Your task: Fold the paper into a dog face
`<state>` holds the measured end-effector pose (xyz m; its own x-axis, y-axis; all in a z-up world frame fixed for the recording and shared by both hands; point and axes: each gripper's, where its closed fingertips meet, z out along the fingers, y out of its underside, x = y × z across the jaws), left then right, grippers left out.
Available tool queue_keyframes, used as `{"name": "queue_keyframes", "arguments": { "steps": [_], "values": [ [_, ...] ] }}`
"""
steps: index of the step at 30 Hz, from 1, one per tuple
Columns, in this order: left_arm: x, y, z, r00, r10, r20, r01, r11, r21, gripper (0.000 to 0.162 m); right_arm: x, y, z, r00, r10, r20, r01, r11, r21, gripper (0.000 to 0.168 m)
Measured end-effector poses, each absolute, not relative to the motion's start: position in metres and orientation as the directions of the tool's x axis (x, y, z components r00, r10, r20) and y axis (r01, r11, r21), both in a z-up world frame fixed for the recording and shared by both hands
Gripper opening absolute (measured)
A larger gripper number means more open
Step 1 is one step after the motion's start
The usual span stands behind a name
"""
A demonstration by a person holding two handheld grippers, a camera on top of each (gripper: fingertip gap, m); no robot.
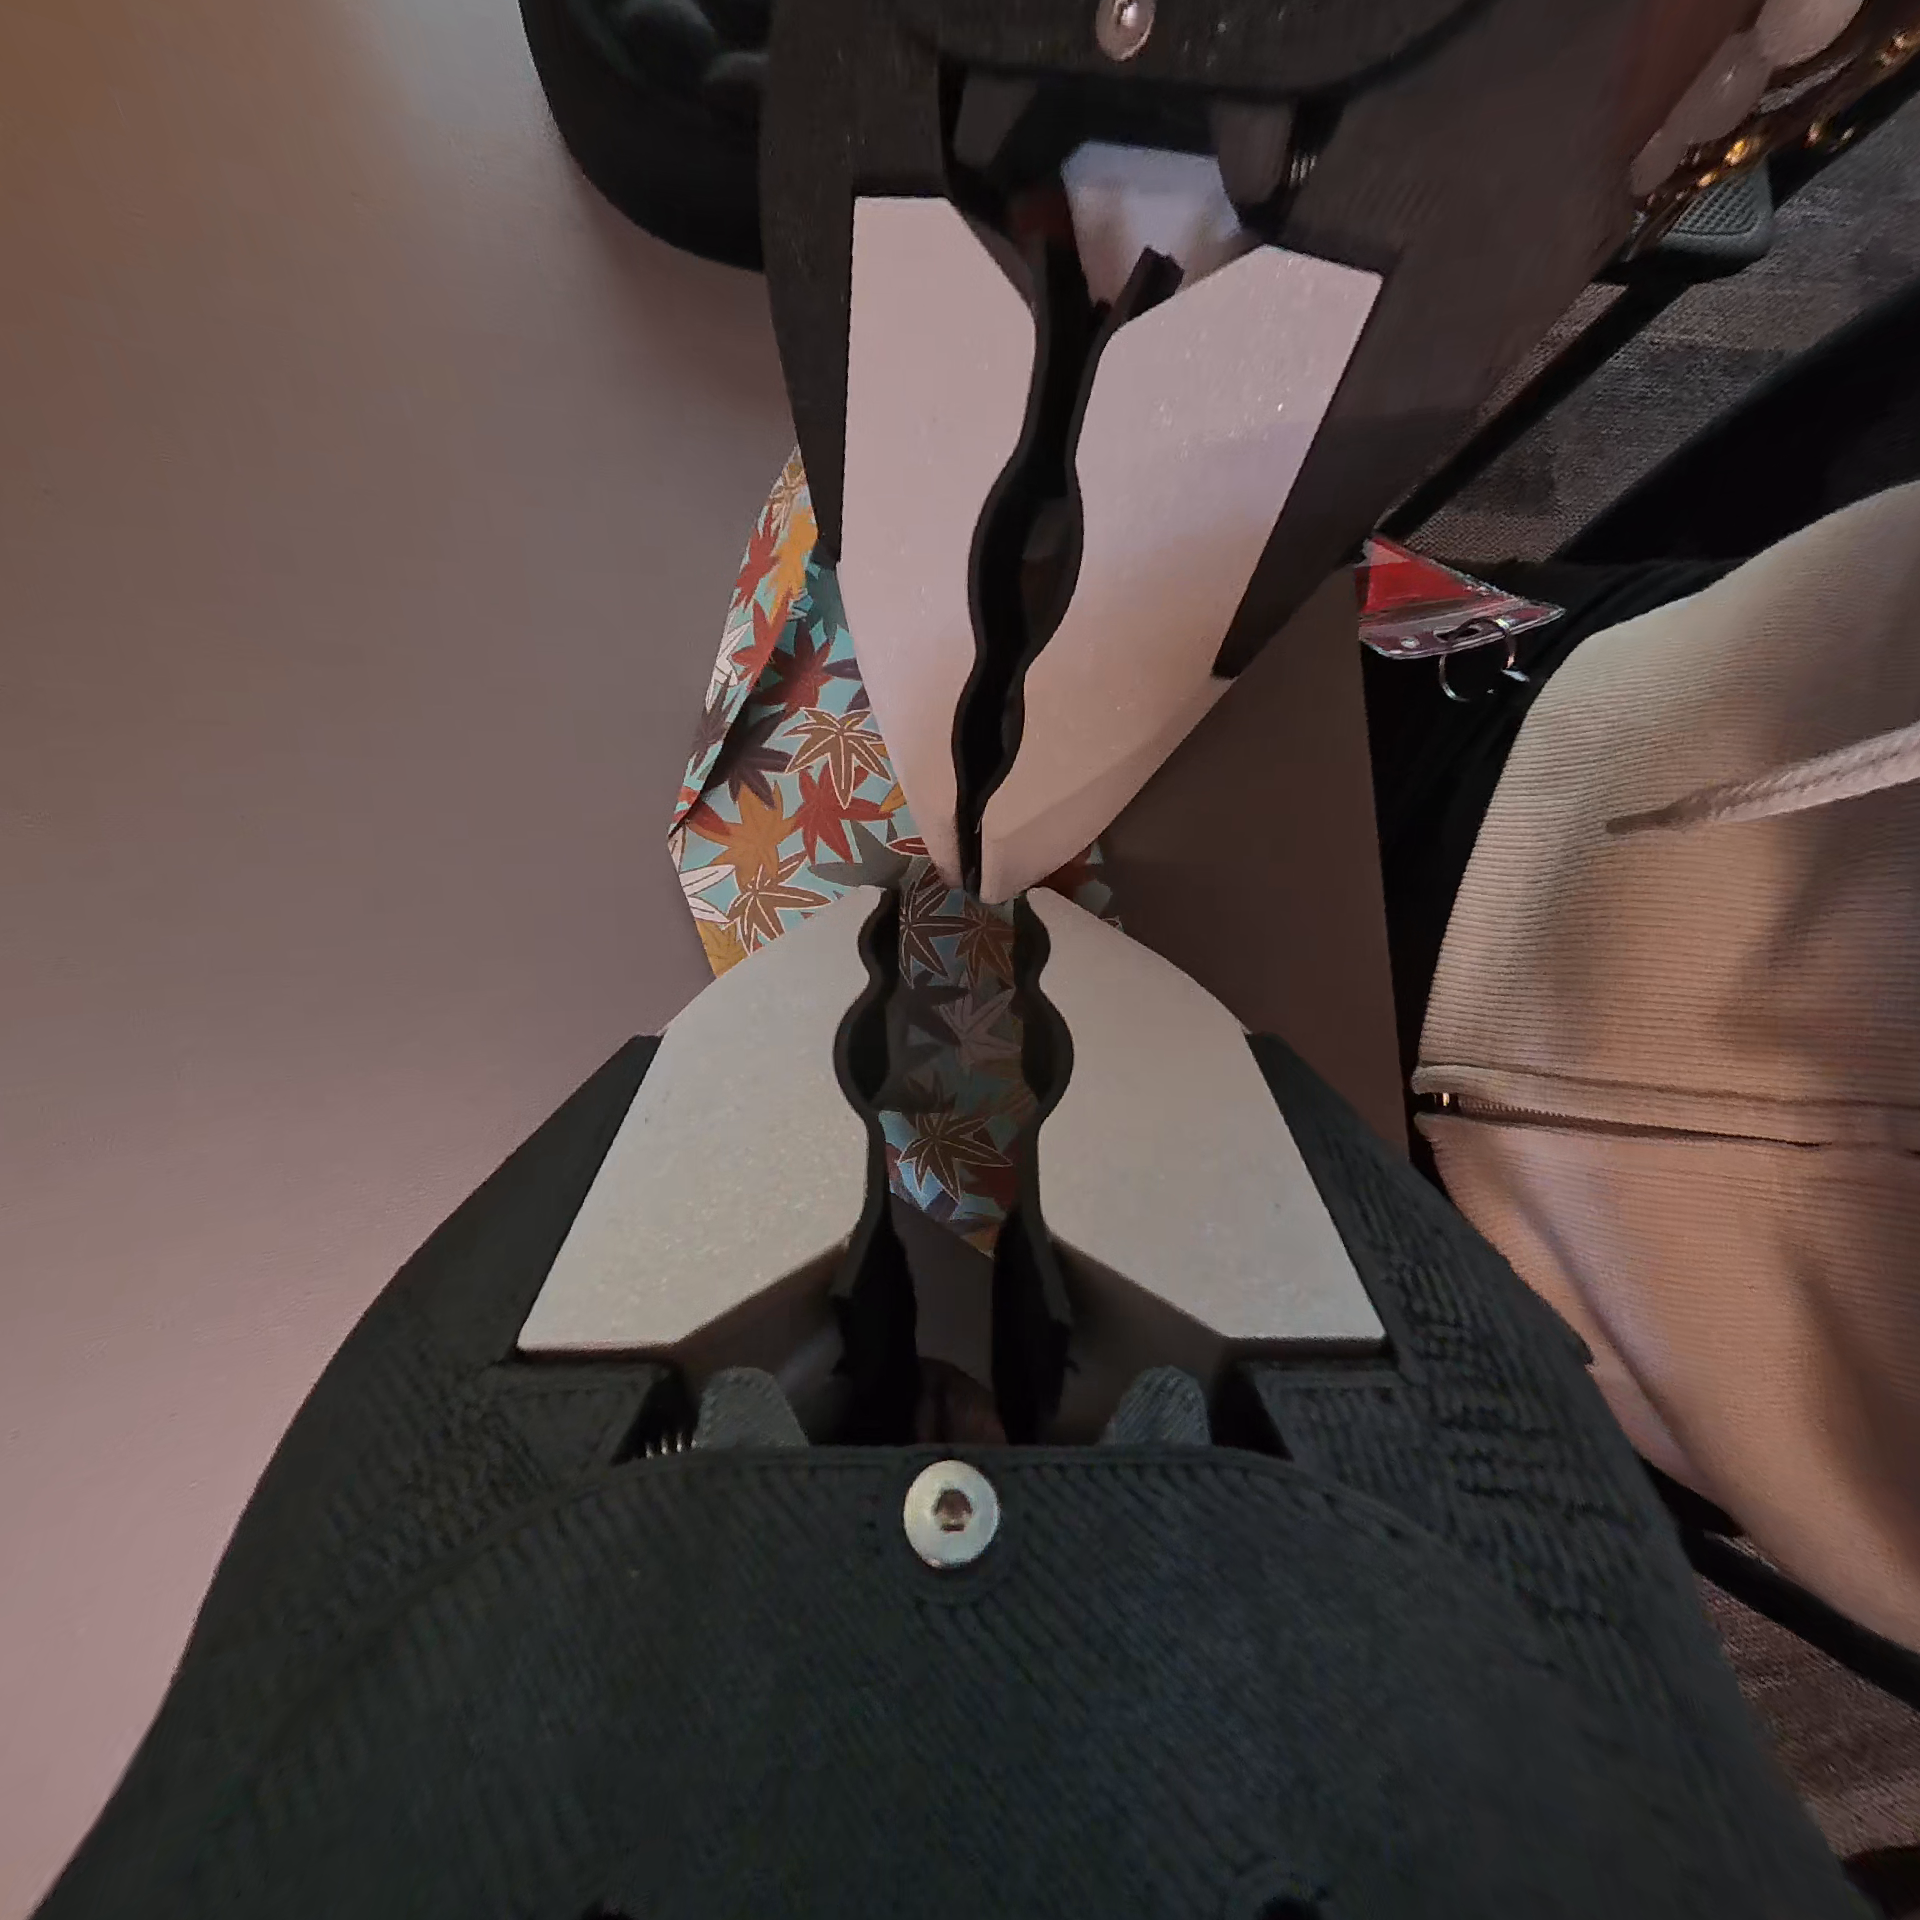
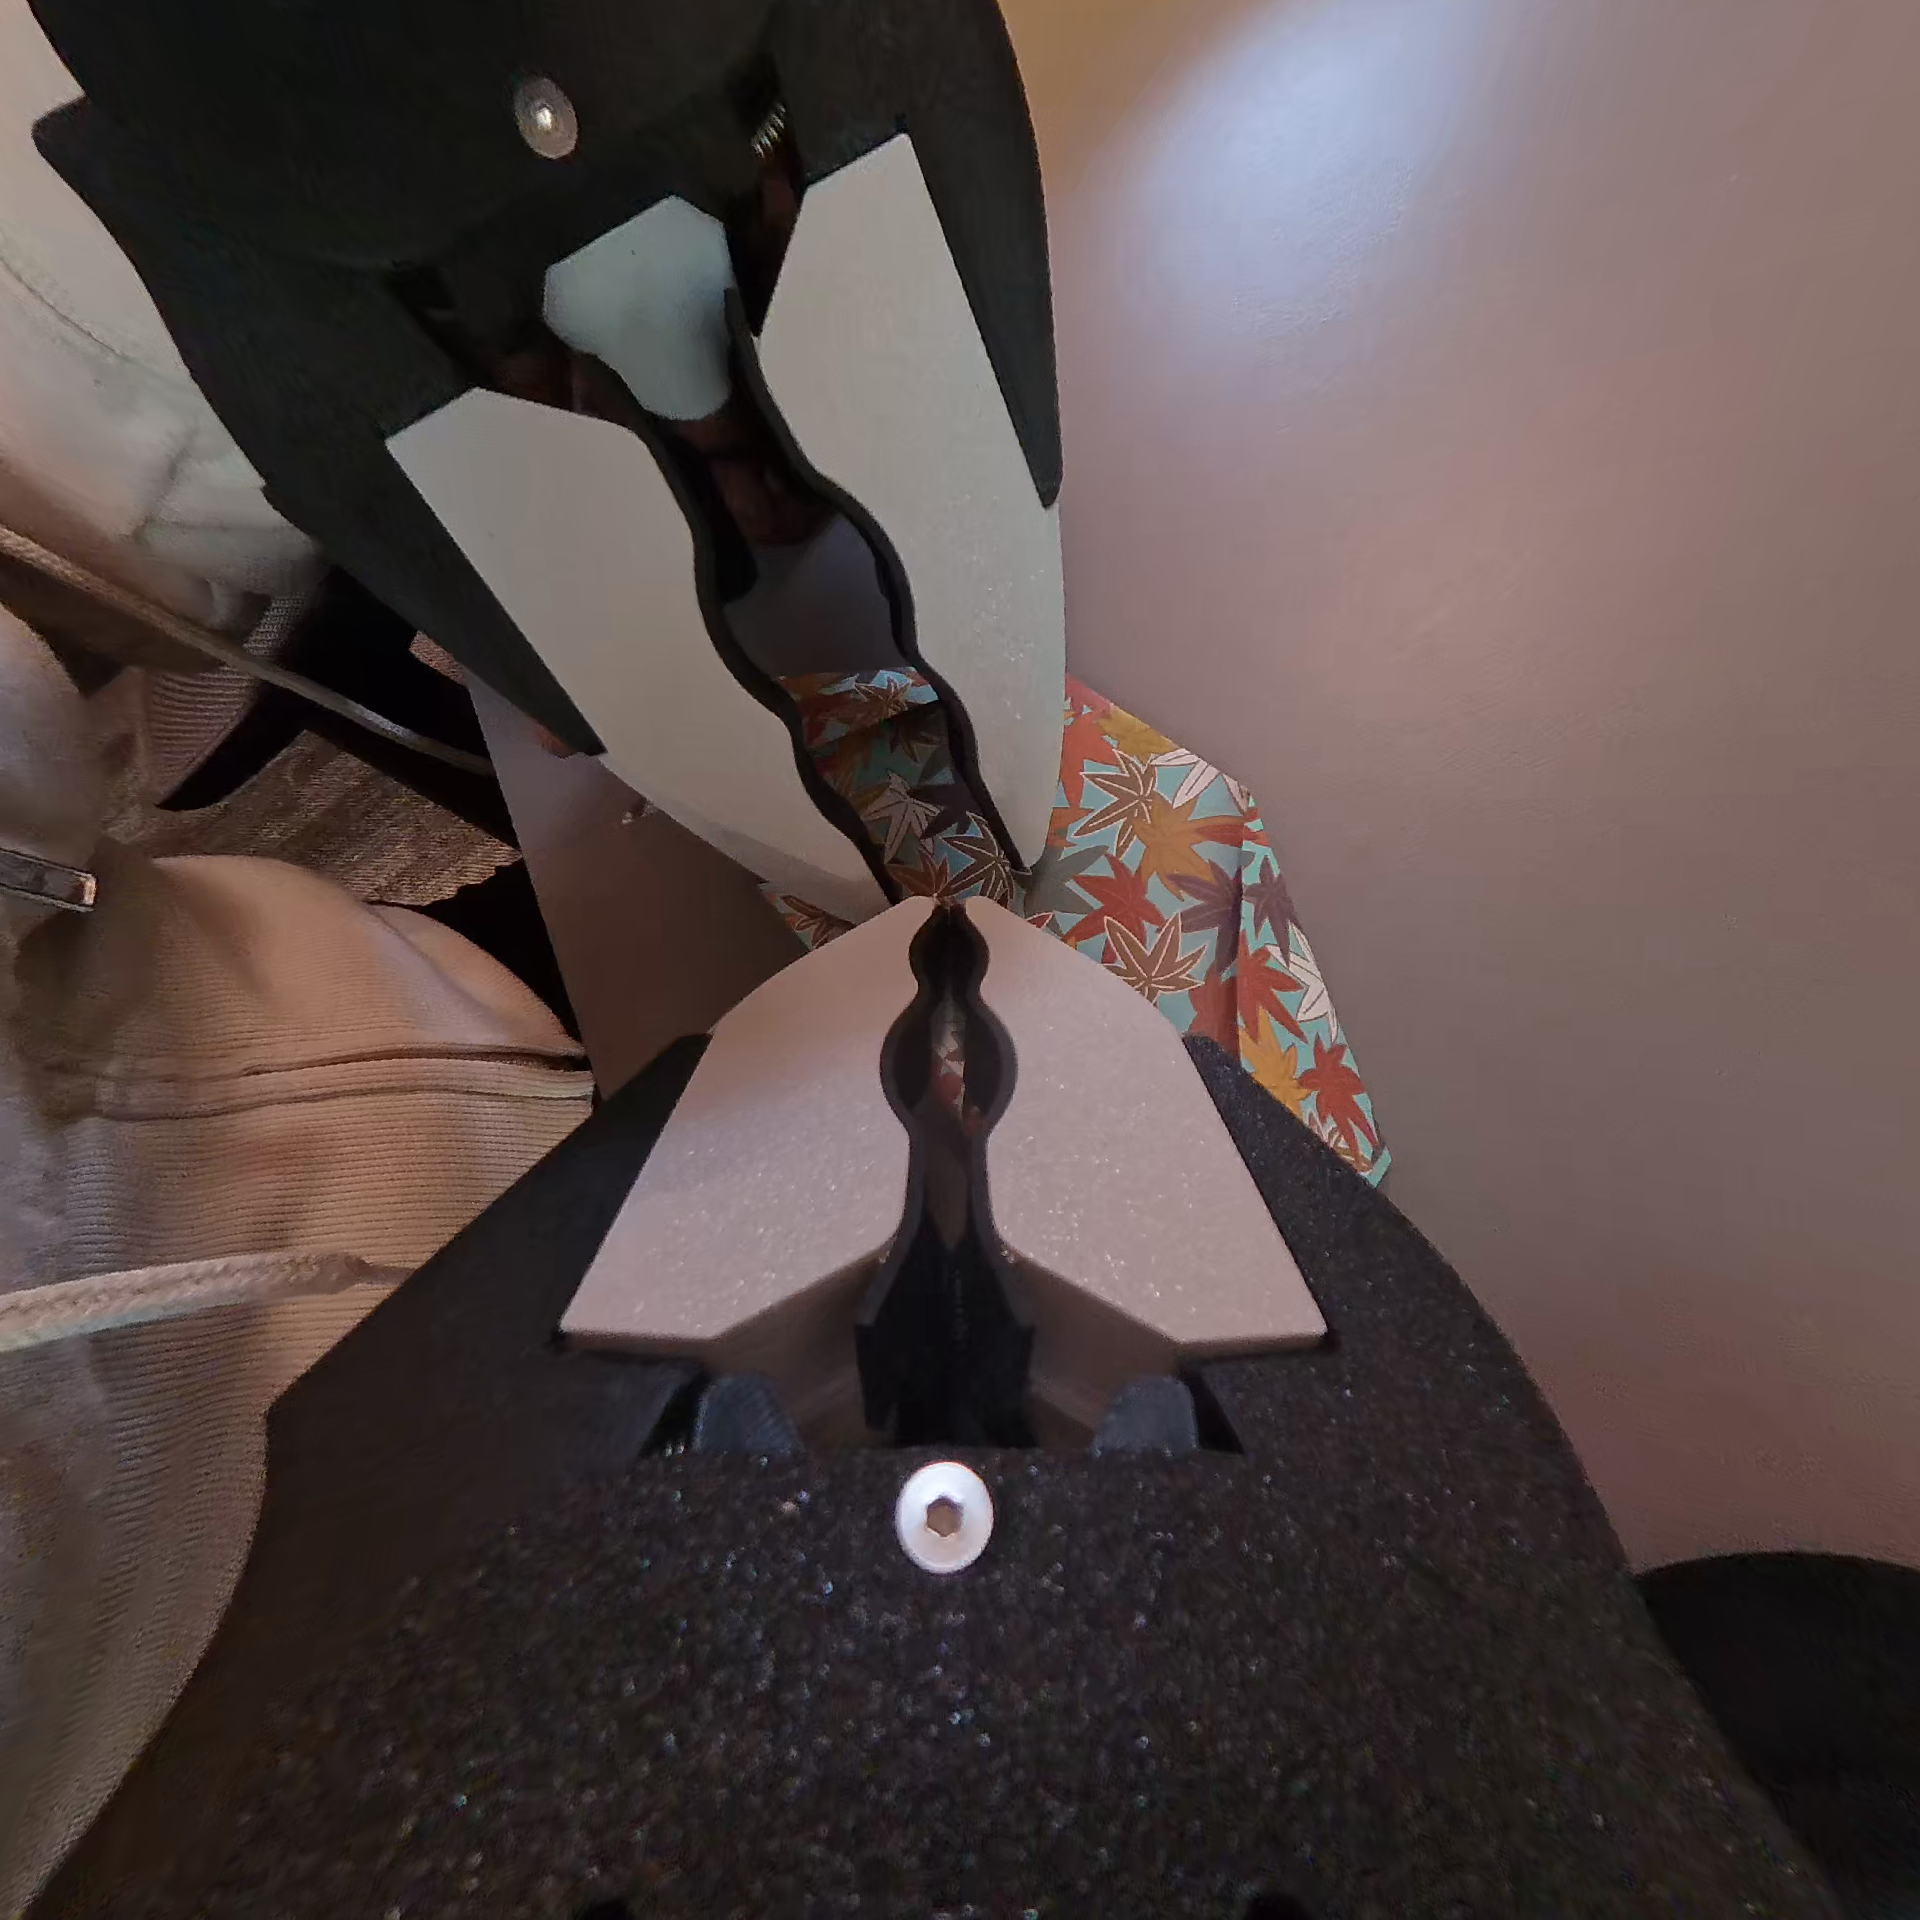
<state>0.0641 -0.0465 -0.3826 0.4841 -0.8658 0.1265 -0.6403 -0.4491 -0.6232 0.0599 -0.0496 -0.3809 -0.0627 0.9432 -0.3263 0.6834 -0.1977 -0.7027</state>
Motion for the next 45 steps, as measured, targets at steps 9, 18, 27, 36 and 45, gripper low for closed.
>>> {"name": "queue_keyframes", "arguments": {
  "steps": [9, 18, 27, 36, 45],
  "values": [
    [0.061, -0.043, -0.385, 0.513, -0.856, 0.057, -0.649, -0.430, -0.628, 0.014, 0.061, -0.043, -0.373, -0.099, 0.982, -0.162, 0.662, -0.056, -0.747, 0.012],
    [0.061, -0.042, -0.385, 0.504, -0.862, 0.050, -0.656, -0.420, -0.627, 0.011, 0.101, -0.055, -0.353, -0.307, 0.951, 0.043, 0.614, 0.232, -0.754, 0.018],
    [0.062, -0.043, -0.385, 0.454, -0.888, 0.069, -0.667, -0.390, -0.635, 0.010, 0.098, -0.069, -0.369, -0.527, 0.661, 0.535, 0.370, 0.745, -0.555, 0.038],
    [0.062, -0.052, -0.340, 0.379, -0.921, -0.087, -0.575, -0.161, -0.802, 0.051, 0.078, -0.063, -0.355, -0.488, 0.618, 0.617, 0.297, 0.782, -0.549, 0.000],
    [0.061, -0.054, -0.304, 0.460, -0.799, -0.388, -0.656, -0.011, -0.755, 0.001, 0.071, -0.059, -0.280, -0.407, 0.906, 0.112, 0.385, 0.281, -0.879, 0.001]
  ]
}}
